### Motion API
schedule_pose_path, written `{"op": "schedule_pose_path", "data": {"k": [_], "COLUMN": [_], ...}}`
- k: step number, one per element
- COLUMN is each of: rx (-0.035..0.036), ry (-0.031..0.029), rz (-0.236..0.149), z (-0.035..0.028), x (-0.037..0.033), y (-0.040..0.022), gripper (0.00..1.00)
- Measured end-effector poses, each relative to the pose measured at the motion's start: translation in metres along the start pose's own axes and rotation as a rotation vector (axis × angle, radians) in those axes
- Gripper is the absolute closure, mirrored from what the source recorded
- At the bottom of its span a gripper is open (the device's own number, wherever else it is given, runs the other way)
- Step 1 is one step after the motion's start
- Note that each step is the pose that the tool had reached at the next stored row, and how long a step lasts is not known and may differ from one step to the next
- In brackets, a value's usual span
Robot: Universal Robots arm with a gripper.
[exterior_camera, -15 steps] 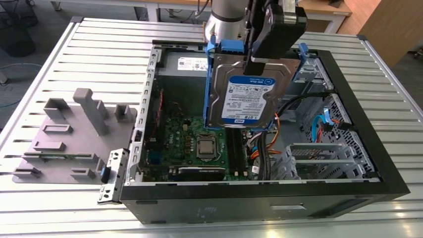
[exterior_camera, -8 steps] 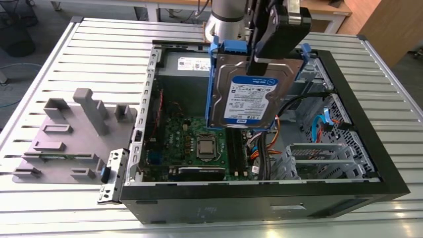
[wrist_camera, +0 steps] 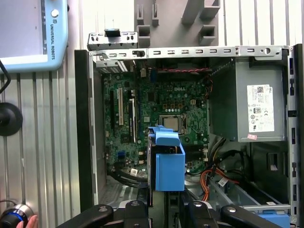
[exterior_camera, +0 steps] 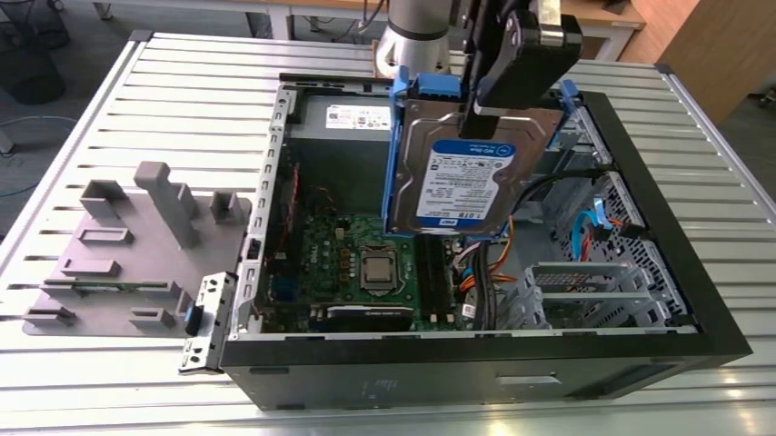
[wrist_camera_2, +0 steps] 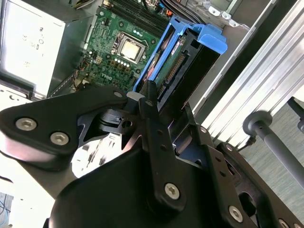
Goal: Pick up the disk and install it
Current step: 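Pick up the disk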
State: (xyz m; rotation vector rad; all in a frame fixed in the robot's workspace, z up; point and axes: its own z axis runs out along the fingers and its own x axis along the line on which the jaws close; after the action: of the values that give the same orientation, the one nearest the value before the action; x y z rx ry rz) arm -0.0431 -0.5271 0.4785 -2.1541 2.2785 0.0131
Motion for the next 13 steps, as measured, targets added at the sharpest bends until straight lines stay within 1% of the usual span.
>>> {"op": "schedule_pose_path", "data": {"k": [9,13], "rx": [0.0,0.0], "ry": [0.0,-0.0001], "rz": [0.0,0.0], "z": [0.0,0.0001], "x": [0.0,-0.0002], "y": [-0.0005,-0.0031], "gripper": [0.65,0.65]}}
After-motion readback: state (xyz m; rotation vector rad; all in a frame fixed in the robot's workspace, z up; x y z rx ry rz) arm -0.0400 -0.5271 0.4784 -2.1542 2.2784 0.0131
